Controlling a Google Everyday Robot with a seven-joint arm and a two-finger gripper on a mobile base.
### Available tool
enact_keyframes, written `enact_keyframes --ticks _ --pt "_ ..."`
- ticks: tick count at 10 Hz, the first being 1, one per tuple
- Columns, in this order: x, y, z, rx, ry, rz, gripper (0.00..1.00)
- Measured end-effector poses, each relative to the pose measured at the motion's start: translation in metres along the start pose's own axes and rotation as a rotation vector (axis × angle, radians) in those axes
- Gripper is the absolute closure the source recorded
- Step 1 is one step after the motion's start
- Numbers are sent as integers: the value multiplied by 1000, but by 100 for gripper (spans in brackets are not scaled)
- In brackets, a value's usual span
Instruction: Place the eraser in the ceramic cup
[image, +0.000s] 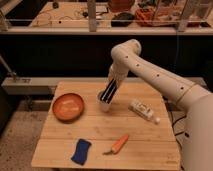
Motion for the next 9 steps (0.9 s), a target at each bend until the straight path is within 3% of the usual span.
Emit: enact_keyframes --ticks 9 --pt "0 -6 1 -2 -7 -6 97"
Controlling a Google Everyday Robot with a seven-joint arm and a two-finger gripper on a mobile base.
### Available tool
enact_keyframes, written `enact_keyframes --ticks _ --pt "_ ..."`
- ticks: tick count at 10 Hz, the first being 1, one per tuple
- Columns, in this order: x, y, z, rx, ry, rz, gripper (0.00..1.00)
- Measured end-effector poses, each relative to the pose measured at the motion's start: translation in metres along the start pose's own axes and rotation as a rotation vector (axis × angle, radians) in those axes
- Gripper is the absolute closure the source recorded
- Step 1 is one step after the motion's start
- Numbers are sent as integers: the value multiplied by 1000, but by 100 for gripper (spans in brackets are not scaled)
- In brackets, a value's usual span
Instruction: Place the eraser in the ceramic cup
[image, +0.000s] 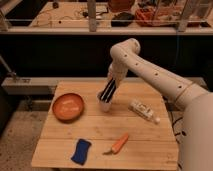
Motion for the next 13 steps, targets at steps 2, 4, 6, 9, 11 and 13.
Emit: enact_keyframes --ticks 2,4,6,9,11,13 --pt "1 0 0 -1 -1 0 97" --pt "2 0 0 -3 0 2 97" --pt "3 -1 1 -3 -2 3 97" --pt "2 -4 2 -5 -4 -4 97" --pt "3 -4 1 -5 -3 -3 97" --pt "5 -4 2 -5 -4 -1 97"
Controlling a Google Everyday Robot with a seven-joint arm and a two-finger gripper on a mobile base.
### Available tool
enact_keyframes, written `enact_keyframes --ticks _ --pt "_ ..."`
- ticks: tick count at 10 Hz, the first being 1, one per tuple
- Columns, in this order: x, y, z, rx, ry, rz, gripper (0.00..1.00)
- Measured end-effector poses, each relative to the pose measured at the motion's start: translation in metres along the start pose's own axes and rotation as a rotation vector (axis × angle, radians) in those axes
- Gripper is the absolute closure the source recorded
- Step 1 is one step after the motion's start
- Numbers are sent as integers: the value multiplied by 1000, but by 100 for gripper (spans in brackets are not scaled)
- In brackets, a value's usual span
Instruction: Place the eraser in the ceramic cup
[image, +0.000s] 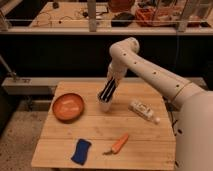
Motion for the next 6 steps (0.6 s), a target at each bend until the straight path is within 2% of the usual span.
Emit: enact_keyframes --ticks 6 --pt "0 -4 1 -2 -2 -12 97"
